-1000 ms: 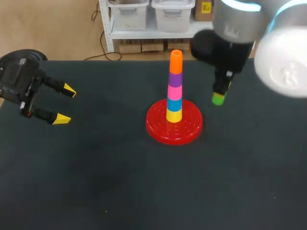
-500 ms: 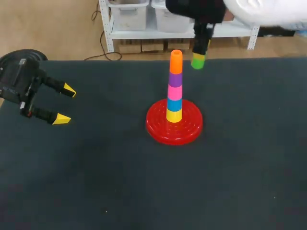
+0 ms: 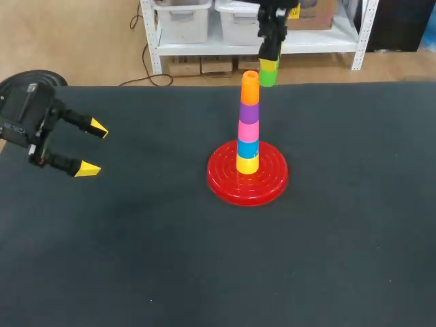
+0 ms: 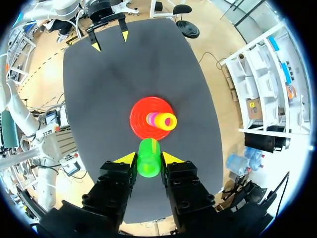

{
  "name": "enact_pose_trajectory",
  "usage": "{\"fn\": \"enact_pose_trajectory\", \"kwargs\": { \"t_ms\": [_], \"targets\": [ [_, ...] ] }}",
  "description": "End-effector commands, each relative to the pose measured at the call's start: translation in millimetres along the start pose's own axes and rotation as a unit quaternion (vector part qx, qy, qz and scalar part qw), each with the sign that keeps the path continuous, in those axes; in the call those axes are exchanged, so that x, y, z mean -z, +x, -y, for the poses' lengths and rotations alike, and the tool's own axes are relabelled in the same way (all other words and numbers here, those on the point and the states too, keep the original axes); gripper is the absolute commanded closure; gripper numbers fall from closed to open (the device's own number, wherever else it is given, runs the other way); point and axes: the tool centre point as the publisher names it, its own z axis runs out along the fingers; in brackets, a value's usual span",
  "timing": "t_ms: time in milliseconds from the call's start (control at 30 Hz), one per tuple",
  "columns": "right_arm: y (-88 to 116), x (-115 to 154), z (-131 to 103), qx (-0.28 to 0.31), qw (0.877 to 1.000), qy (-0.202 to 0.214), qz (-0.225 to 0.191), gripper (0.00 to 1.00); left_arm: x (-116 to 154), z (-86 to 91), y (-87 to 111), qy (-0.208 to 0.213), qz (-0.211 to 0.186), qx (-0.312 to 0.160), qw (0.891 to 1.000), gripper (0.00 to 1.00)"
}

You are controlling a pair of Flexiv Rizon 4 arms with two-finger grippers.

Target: Pick up and stack the cylinders on the red base in this order: pink,purple,orange,green

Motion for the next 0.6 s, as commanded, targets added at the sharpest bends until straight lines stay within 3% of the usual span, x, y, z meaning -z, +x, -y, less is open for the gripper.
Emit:
{"fn": "enact_pose_trajectory", "kwargs": {
  "t_ms": [33, 600],
  "targets": [
    [-11, 0, 9, 0.002, 1.0, -0.016, -0.021, 1.0, 0, 1.0, 1.0, -0.002, 0.001, -0.002, 1.0, 0.0],
    [-29, -11, 25, 0.01, 0.999, -0.029, -0.029, 1.0, 0, 1.0, 1.0, -0.002, 0.001, -0.002, 1.0, 0.0]
  ]
}}
